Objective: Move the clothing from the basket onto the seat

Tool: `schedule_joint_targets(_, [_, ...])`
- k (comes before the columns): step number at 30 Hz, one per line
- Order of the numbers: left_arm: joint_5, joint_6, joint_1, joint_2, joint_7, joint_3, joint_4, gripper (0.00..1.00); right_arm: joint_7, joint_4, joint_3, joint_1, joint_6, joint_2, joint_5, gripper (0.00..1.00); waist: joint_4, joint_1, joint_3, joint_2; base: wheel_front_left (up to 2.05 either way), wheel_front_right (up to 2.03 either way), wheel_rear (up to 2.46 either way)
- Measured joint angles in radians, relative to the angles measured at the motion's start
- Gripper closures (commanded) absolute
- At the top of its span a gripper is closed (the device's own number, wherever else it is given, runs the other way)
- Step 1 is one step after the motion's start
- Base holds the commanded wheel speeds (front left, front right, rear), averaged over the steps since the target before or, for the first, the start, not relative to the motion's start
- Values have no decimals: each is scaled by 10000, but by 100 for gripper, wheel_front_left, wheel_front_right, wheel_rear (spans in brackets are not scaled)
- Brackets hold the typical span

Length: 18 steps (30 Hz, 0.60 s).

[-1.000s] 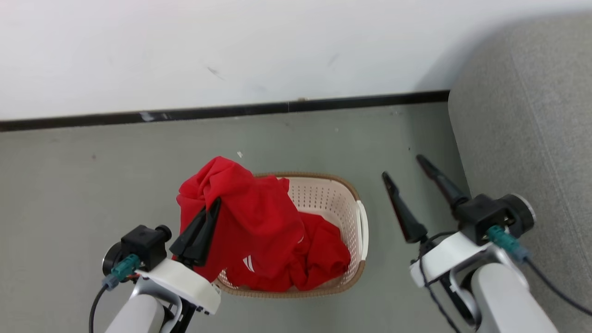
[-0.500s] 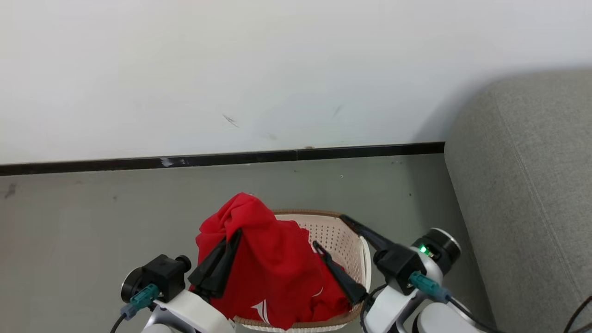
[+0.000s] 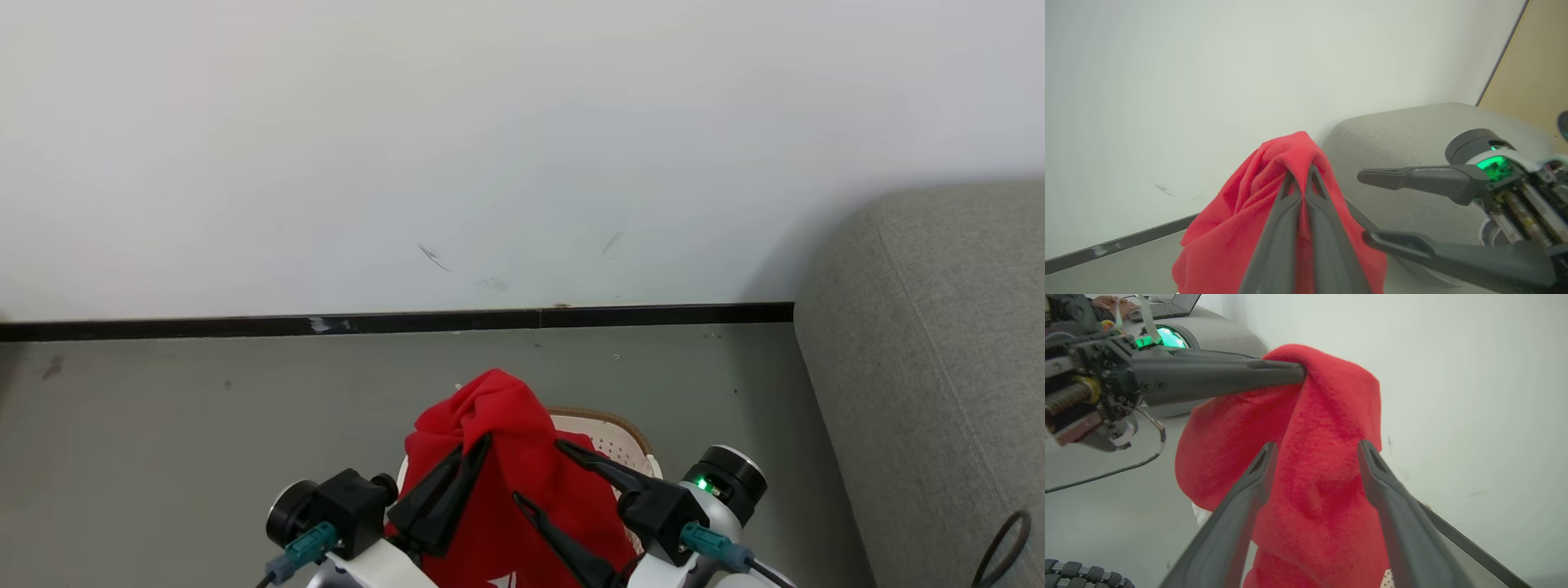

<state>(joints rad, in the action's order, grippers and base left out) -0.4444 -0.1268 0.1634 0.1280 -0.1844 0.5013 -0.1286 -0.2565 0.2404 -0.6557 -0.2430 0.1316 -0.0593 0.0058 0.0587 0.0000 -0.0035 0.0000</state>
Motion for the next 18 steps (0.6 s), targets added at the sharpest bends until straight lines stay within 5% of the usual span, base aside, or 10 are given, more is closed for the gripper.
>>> schedule_joint_targets(15, [-439,0,-419,148,861,1187,1743,100,0,174,115,17,0,0,169,0,241,0,-423,0,0,0,0])
schedule_joint_targets(16, [-500,0,-470,184,882,1204,1829,100,0,203,69,58,0,0,217,51,239,0,-431,0,0,0,0])
schedule_joint_targets(18, [-543,0,-546,251,966,1223,1948,100,0,251,-31,159,0,0,355,100,235,0,-435,0,0,0,0])
